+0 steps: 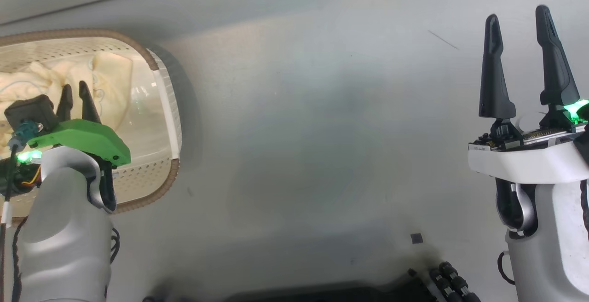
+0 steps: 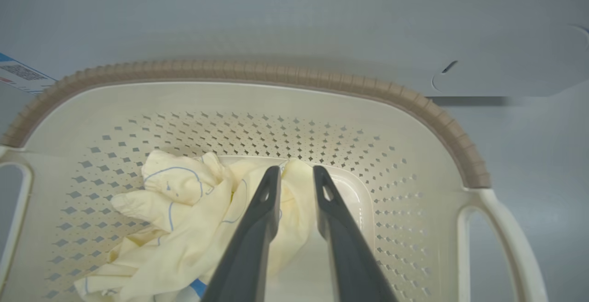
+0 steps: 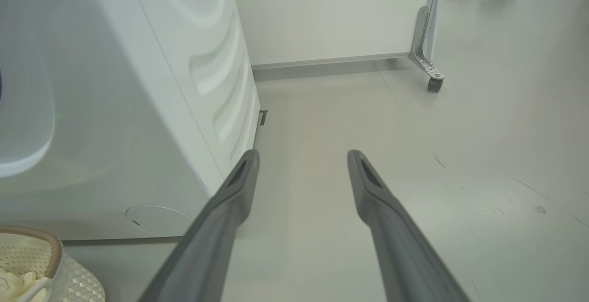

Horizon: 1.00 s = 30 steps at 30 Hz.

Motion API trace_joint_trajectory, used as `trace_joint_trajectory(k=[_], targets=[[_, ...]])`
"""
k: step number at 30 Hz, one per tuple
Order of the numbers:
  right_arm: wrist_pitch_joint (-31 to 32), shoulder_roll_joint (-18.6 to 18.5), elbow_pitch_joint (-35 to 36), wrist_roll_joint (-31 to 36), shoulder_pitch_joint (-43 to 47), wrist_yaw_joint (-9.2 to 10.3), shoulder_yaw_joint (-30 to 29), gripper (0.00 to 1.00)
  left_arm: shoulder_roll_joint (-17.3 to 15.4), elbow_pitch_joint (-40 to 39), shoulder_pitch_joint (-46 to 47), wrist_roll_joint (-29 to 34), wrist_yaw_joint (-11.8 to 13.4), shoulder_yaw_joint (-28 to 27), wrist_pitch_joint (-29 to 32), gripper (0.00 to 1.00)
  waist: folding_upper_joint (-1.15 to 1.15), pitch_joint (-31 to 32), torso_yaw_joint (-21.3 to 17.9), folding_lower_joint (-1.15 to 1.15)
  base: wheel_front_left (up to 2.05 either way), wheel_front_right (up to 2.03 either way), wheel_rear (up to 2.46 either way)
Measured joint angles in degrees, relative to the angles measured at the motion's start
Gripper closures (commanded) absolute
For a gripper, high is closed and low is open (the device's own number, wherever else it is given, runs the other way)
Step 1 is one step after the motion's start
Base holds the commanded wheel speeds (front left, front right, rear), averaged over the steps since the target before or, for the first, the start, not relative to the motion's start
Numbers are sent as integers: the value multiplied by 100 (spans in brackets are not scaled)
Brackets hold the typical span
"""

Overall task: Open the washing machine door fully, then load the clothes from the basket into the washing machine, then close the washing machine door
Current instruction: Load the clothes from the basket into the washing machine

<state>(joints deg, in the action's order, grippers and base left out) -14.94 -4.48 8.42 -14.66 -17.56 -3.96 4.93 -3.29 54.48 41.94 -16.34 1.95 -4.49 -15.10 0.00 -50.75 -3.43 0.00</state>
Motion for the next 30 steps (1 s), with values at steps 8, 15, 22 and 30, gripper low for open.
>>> trace_joint_trajectory(k=[8, 15, 22, 30], targets=[[0, -105, -194, 73, 381, -25, -130, 0, 43, -1478, -361, 93, -2, -156, 40, 0, 0, 588, 358, 0, 0, 0, 0], [0, -163, -342, 123, 669, -68, -202, 0, 98, -2382, -906, 271, -121, -109, 38, 0, 0, 1142, 656, 0, 0, 0, 0], [0, -132, -488, 122, 905, -115, -165, 0, 165, -3005, -1491, 534, -248, 123, 38, 0, 0, 1724, 905, 0, 0, 0, 0], [0, -60, -677, 109, 1206, -152, 7, 0, 178, -3486, -2251, 694, -433, 390, 40, 0, 0, 2497, 1103, 0, 0, 0, 0]])
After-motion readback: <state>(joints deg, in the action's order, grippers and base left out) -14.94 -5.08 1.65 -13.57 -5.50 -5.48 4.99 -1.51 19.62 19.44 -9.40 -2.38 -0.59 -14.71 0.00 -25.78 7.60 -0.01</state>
